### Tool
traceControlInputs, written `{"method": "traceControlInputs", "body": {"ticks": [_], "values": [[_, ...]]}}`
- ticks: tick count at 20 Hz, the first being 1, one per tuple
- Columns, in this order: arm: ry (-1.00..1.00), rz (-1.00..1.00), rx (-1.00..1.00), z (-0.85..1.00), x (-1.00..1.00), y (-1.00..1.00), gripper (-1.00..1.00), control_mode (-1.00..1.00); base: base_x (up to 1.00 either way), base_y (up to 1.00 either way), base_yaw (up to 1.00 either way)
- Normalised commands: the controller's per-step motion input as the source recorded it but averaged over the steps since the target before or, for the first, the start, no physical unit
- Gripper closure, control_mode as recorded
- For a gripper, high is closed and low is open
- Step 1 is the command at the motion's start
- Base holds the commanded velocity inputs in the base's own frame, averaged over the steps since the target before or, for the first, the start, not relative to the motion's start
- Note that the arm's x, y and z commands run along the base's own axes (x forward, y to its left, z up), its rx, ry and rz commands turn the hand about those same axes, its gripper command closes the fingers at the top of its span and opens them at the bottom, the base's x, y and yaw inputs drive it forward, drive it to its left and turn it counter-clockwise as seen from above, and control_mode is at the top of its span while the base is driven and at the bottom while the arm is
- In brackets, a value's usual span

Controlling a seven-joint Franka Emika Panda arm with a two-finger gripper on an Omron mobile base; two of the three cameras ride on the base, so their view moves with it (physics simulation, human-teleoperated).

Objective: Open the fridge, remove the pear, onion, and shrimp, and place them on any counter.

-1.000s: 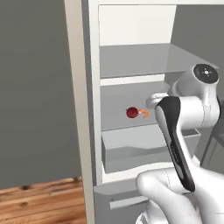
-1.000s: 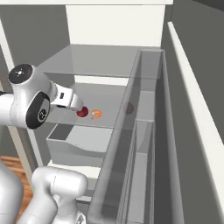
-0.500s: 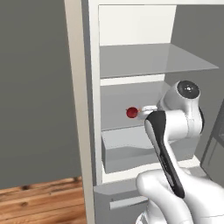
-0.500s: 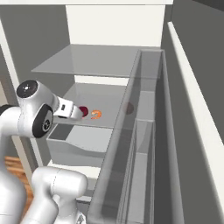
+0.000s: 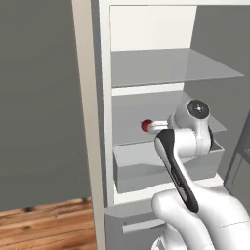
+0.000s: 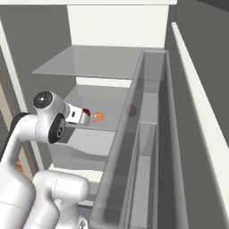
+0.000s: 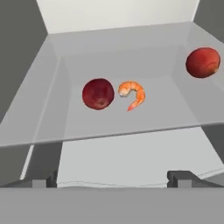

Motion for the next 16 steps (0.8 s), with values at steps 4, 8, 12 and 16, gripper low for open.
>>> {"method": "traceControlInputs", "body": {"ticks": [4, 8, 12, 16], "values": [[0.04, 0.00, 0.00, -0.09, 0.55, 0.20, -1.00, -1.00, 0.00, 0.00, 0.00], [0.14, 0.00, 0.00, -0.04, 0.54, 0.14, -1.00, -1.00, 0.00, 0.00, 0.00], [0.12, 0.00, 0.00, -0.08, 0.56, 0.00, -1.00, -1.00, 0.00, 0.00, 0.00], [0.07, 0.00, 0.00, -0.24, 0.55, 0.00, -1.00, -1.00, 0.00, 0.00, 0.00]]}}
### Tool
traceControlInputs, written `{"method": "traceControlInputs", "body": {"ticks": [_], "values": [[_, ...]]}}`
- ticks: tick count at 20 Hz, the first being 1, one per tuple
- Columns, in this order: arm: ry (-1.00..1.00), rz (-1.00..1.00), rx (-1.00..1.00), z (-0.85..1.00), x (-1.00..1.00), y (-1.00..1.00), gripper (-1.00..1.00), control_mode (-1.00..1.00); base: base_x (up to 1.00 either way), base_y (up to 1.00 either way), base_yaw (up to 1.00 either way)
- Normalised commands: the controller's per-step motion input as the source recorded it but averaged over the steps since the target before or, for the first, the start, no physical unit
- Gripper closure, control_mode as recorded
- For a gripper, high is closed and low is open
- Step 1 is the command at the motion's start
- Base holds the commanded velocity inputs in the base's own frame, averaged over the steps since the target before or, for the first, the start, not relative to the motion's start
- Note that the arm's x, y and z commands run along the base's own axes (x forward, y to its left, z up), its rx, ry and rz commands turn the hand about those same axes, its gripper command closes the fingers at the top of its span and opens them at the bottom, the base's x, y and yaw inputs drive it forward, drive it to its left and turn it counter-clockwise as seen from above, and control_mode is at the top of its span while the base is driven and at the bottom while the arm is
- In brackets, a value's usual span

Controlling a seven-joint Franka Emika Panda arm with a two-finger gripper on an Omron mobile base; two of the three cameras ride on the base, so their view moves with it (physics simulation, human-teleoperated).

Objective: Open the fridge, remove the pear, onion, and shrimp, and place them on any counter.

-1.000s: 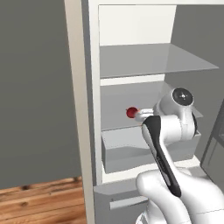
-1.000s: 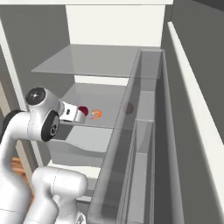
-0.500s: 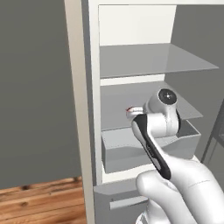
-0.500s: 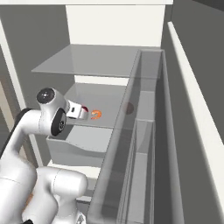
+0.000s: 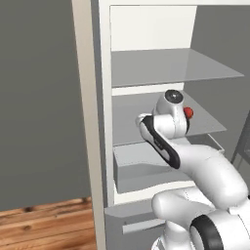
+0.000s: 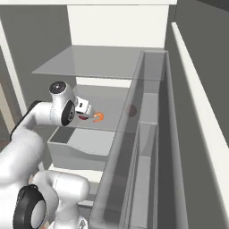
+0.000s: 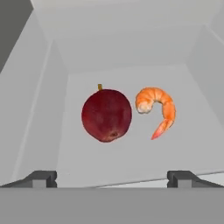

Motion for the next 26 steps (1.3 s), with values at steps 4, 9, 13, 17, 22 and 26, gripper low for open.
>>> {"method": "traceControlInputs", "body": {"ticks": [4, 9, 13, 17, 22, 26], "values": [[0.04, 0.00, 0.00, -0.31, 0.48, 0.03, -1.00, -1.00, 0.00, 0.00, 0.00], [0.06, 0.00, 0.00, -0.25, 0.45, 0.03, -1.00, -1.00, 0.00, 0.00, 0.00], [0.04, 0.00, 0.00, -0.22, 0.34, 0.00, -1.00, -1.00, 0.00, 0.00, 0.00], [0.02, 0.00, 0.00, -0.23, 0.22, 0.00, -1.00, -1.00, 0.00, 0.00, 0.00], [0.00, 0.00, 0.00, -0.15, 0.03, 0.00, -1.00, -1.00, 0.00, 0.00, 0.00], [0.00, 0.00, 0.00, 0.00, 0.00, 0.00, -1.00, -1.00, 0.00, 0.00, 0.00]]}}
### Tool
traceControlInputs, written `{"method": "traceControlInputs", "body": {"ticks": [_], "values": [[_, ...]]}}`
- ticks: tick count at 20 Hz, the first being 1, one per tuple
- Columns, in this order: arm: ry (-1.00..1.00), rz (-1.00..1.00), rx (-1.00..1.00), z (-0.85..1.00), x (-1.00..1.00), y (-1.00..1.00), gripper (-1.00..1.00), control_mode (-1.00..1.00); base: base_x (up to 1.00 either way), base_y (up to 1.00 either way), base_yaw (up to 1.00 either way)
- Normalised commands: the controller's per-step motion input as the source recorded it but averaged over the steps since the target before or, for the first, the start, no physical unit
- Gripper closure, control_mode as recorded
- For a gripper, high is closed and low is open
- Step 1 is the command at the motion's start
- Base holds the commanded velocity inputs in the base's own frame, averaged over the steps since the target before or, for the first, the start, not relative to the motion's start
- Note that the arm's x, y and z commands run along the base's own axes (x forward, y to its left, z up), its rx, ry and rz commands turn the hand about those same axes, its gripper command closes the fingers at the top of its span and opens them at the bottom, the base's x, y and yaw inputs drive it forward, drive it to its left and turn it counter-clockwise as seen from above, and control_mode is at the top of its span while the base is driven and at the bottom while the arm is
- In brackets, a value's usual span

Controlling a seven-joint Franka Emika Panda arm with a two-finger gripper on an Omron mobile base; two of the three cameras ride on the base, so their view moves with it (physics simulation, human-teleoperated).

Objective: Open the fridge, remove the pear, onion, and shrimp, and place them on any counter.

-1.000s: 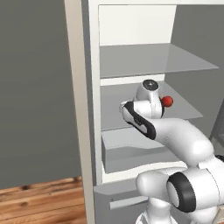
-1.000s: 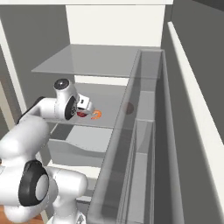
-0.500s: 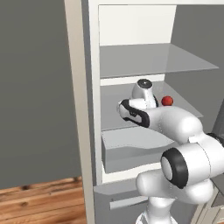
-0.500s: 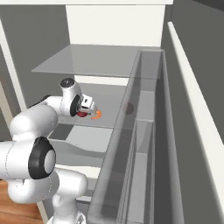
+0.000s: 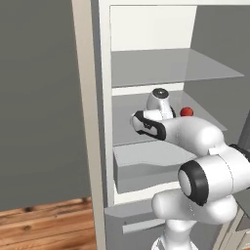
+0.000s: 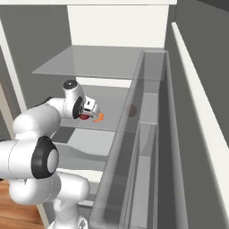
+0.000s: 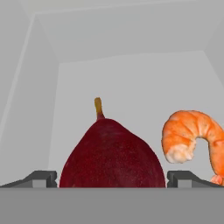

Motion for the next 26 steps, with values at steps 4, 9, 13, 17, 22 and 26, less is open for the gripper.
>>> {"method": "traceControlInputs", "body": {"ticks": [4, 9, 13, 17, 22, 26], "values": [[0.00, 0.00, 0.00, 0.00, 0.00, 0.00, 1.00, -1.00, 0.00, 0.00, 0.00], [0.00, 0.00, 0.00, 0.00, 0.00, 0.00, 1.00, -1.00, 0.00, 0.00, 0.00], [-0.07, 0.00, 0.00, 0.01, -0.29, 0.00, 1.00, -1.00, 0.00, 0.00, 0.00], [-0.24, 0.03, 0.00, 0.12, -0.94, 0.00, 1.00, -1.00, 0.00, 0.00, 0.00], [-0.12, 0.10, 0.00, 0.44, -1.00, 0.00, 1.00, -1.00, 0.00, 0.00, 0.00], [0.10, 0.07, 0.01, 0.98, -0.92, 0.00, 1.00, -1.00, 0.00, 0.00, 0.00]]}}
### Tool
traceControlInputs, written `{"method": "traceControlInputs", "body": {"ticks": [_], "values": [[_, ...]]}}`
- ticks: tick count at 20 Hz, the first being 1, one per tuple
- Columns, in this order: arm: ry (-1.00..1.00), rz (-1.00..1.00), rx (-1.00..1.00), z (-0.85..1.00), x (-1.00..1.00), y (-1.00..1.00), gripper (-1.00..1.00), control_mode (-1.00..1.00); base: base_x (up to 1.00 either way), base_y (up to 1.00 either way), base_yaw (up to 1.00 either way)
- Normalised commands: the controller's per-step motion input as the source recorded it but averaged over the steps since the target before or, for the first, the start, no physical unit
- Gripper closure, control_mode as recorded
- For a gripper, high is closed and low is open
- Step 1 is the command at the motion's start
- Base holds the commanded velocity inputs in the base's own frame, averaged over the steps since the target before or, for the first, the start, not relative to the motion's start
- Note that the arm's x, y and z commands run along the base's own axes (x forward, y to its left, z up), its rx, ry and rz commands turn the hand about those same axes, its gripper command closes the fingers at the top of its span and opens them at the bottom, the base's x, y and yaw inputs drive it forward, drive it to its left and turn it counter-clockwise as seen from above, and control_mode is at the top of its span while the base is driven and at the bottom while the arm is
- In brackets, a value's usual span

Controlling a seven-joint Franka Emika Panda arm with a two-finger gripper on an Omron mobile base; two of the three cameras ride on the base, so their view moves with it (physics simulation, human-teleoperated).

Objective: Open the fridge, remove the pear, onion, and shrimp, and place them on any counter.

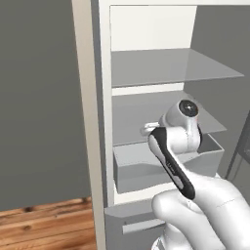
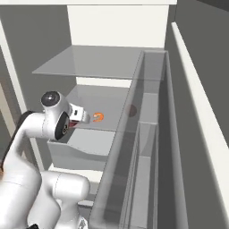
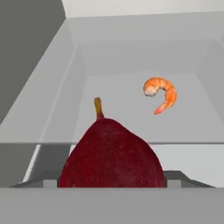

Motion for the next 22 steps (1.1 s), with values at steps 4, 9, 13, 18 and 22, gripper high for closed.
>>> {"method": "traceControlInputs", "body": {"ticks": [4, 9, 13, 18, 22], "values": [[0.23, 0.00, 0.00, 0.99, -0.85, -0.01, 1.00, -1.00, 0.00, 0.00, 0.00], [0.25, -0.01, 0.00, 0.83, -0.53, -0.06, 1.00, -1.00, 0.00, 0.00, 0.00], [0.08, -0.08, 0.01, 0.40, -0.71, -0.14, 1.00, -1.00, 0.00, 0.00, 0.00], [0.03, -0.03, 0.00, 0.11, -0.28, -0.05, 1.00, -1.00, 0.00, 0.00, 0.00], [0.00, 0.00, 0.00, 0.00, 0.00, 0.00, 1.00, -1.00, 0.00, 0.00, 0.00]]}}
